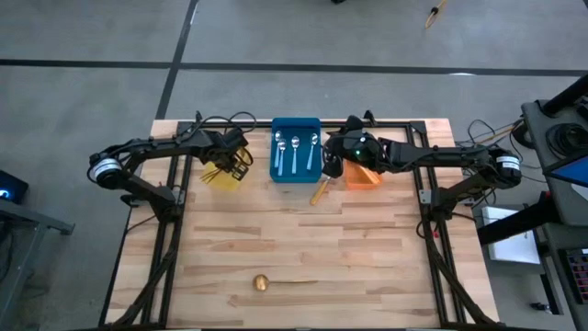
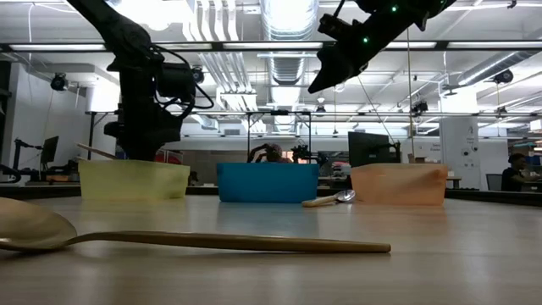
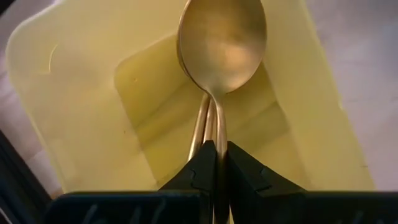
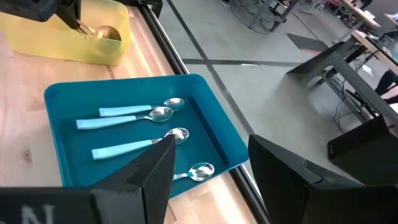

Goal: Sort silverware by color (type)
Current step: Put the gold spoon into the yellow bin, then put the yellow spoon into the orange bin

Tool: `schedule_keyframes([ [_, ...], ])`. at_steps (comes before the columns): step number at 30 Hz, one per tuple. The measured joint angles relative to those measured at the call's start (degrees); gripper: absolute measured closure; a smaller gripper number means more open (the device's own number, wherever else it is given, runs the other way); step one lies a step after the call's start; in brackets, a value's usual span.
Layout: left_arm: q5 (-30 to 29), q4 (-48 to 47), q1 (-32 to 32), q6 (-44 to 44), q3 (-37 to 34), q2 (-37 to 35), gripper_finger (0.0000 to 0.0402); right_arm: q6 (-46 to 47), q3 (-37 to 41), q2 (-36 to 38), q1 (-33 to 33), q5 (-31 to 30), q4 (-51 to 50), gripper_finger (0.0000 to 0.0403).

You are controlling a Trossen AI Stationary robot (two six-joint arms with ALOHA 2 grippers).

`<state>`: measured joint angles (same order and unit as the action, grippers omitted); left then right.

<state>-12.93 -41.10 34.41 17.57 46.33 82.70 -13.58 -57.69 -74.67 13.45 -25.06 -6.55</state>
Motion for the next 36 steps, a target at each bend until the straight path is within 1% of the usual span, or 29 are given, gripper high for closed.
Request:
schedule_keyframes([
  [2, 0.0, 0.0, 0.0, -2.9, 0.0, 0.0, 0.0394, 0.0, 0.0, 0.0, 0.0, 0.0, 0.0, 0.0209],
  [4, 0.0, 0.0, 0.1, -3.8, 0.0, 0.0, 0.0394, 0.0, 0.0, 0.0, 0.0, 0.0, 0.0, 0.0209],
  [15, 0.0, -0.7, 0.2, -3.6, 0.0, 0.0, 0.0393, 0.0, 0.0, 0.0, 0.0, 0.0, 0.0, 0.0209],
  [28, 0.0, -1.6, 0.2, -3.6, 0.2, 0.0, 0.0358, 0.1, 0.0, 0.0, 0.0, 0.0, 0.0, 0.0209],
  [33, 0.0, -1.9, 0.2, -3.6, 1.2, -1.3, 0.0357, 2.2, 0.0, 0.0, 0.0, 0.0, 0.0, 0.0209],
  [36, 0.0, -1.9, 0.1, -4.9, 1.2, -4.1, 0.0357, 5.6, 0.1, 0.0, 0.0, 0.0, 0.0, 0.0209],
])
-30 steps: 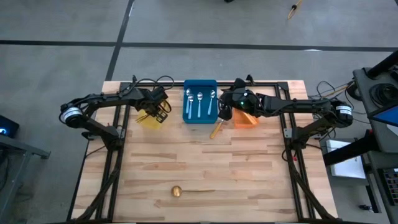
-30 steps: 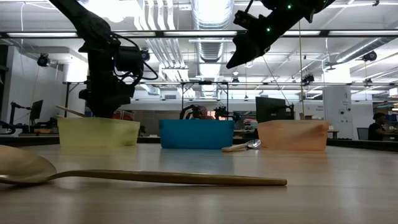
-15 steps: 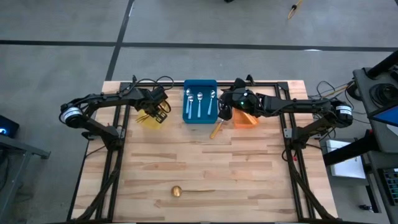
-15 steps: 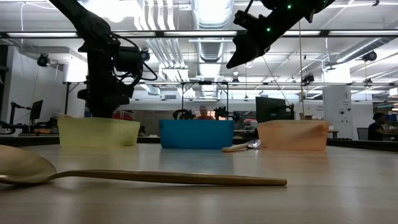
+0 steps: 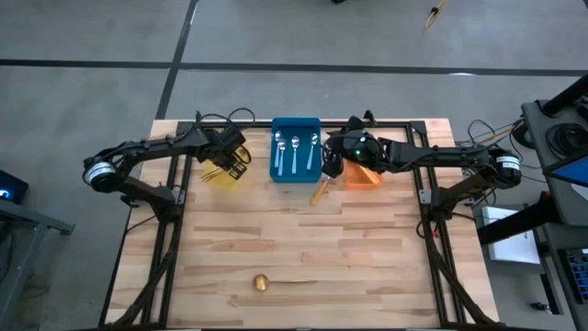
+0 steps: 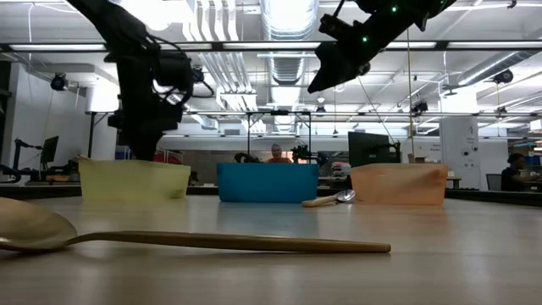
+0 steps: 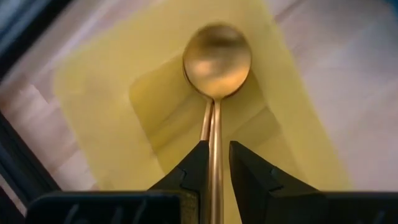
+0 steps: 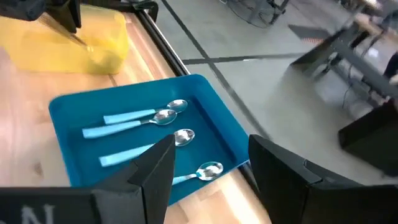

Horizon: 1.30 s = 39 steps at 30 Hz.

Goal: Sort silverware by color (type)
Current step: Put the yellow spoon into the orange bin

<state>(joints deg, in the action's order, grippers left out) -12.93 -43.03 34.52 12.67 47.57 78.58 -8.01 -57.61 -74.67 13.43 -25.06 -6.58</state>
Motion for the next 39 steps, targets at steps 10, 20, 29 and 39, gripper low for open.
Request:
schedule_keyframes([
  [10, 0.0, 10.9, -5.8, -1.3, -5.3, -18.0, 0.0357, 17.7, 0.0, 0.0, -0.2, 1.2, -9.1, 0.0209],
  [20, 0.0, 43.1, -15.5, -1.7, -20.6, -29.9, 0.0357, 30.3, 0.0, -0.1, -1.2, 11.1, -2.5, 0.0209],
  [29, 0.0, 46.1, -18.6, -1.7, -23.0, -31.4, 0.0357, 32.4, -1.4, -0.6, -5.0, 12.0, 3.7, 0.0209],
  [39, 0.0, 46.4, -18.8, -1.7, -22.3, -31.3, 0.0357, 41.9, -14.0, -7.2, -5.7, 10.5, -14.2, 0.0209],
])
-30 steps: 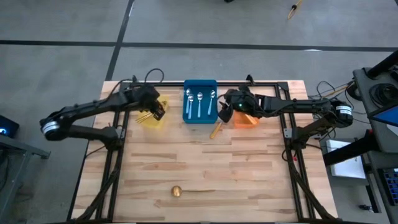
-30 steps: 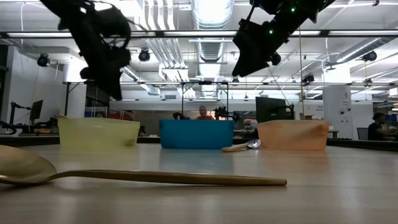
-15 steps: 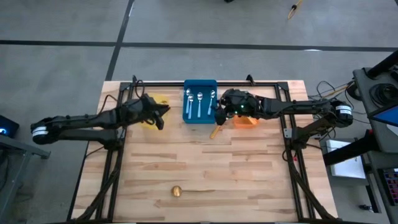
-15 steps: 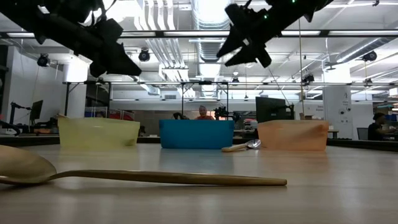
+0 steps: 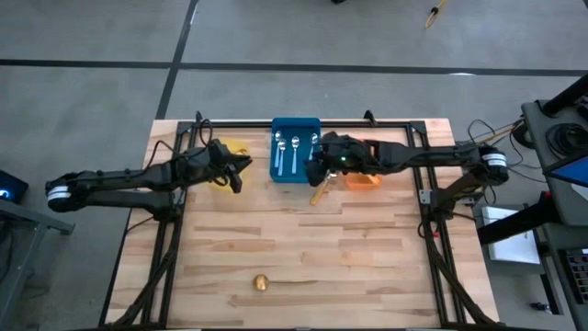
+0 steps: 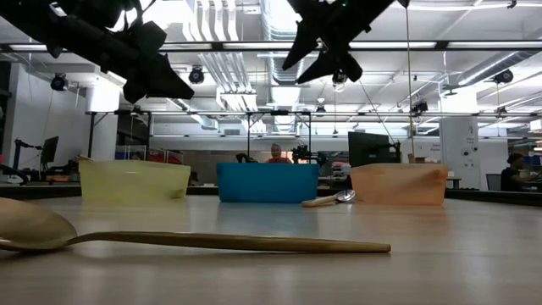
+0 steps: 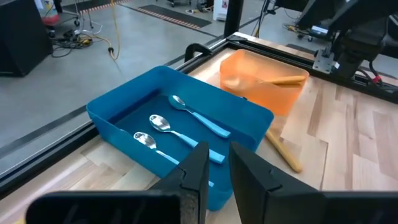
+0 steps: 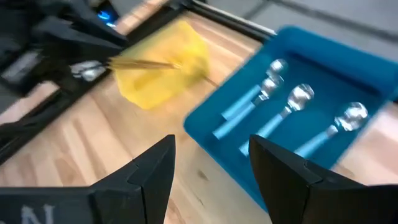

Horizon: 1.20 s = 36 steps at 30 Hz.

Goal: Sort silverware by color (type)
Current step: Put the yellow spoon into the orange bin

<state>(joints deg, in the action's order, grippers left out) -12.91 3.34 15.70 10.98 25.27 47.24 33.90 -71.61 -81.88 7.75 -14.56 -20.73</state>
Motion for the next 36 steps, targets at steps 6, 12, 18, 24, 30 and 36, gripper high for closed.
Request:
schedule_keyframes([
  [6, 0.0, -0.3, 0.0, -1.5, 0.0, 0.1, 0.0357, 2.8, -8.5, -7.2, 0.0, 0.0, -11.0, 0.0209],
  [12, 0.0, 0.3, 0.0, -4.5, 0.1, 0.2, 0.0357, 5.2, -18.0, -16.5, -0.1, 3.6, -23.9, 0.0209],
  [18, 0.0, 0.5, 0.0, -6.7, 0.3, 0.3, 0.0357, 5.9, -24.4, -24.4, -1.3, 10.2, -30.3, 0.0209],
  [24, 0.0, 1.2, 0.0, -10.8, 0.9, 0.4, 0.0357, 9.8, -27.6, -29.7, -3.3, 12.0, -35.7, 0.0209],
  [30, 0.0, 1.4, 0.0, -13.5, 2.6, 0.4, 0.0357, 13.9, -27.6, -32.9, -5.5, 14.1, -39.7, 0.0209],
  [36, 0.0, 1.5, 0.0, -16.3, 3.4, 0.4, 0.0357, 19.2, -27.4, -33.5, -6.3, 10.8, -39.8, 0.0209],
])
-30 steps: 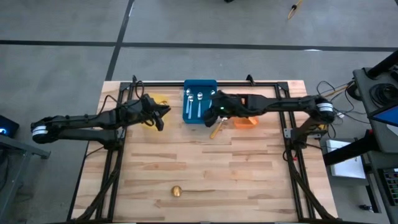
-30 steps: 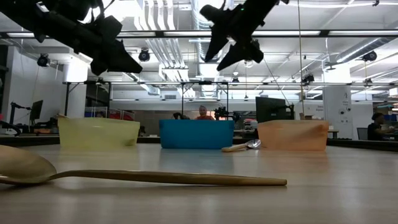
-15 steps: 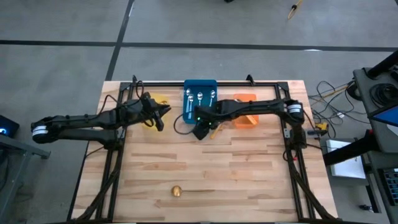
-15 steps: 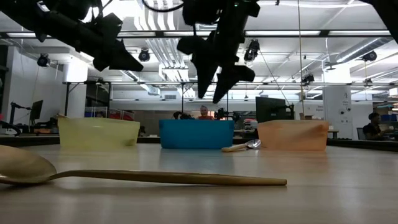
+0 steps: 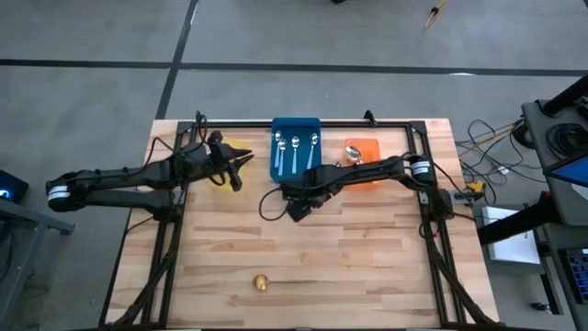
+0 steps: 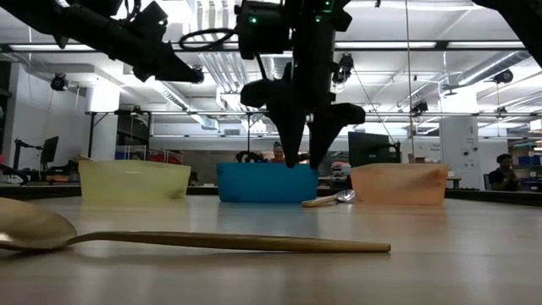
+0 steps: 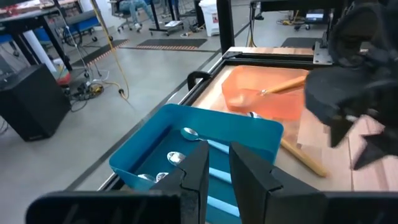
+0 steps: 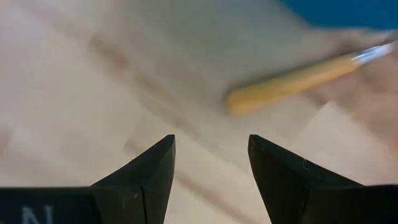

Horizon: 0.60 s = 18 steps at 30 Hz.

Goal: Sort silverware by color (type)
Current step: Put the yellow spoon into the orange bin

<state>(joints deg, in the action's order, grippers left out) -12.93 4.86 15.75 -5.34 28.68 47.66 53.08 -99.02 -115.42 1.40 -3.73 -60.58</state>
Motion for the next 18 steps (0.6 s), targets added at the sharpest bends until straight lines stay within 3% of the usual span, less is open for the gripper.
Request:
schedule_keyframes([
  [5, 0.0, 0.6, 0.0, -1.9, 0.7, 0.8, 0.0357, 3.2, 0.1, 0.1, 0.1, -5.2, -0.2, 0.0209],
  [13, 0.0, 2.7, 0.0, -6.6, 1.9, 1.8, 0.0357, 5.9, 3.1, 0.0, 0.1, -5.9, 1.8, 0.0209],
  [18, 0.0, 2.9, 0.0, -7.6, 3.6, 1.7, 0.0357, 8.5, 6.2, 0.0, 0.1, -9.4, 3.1, 0.0209],
])
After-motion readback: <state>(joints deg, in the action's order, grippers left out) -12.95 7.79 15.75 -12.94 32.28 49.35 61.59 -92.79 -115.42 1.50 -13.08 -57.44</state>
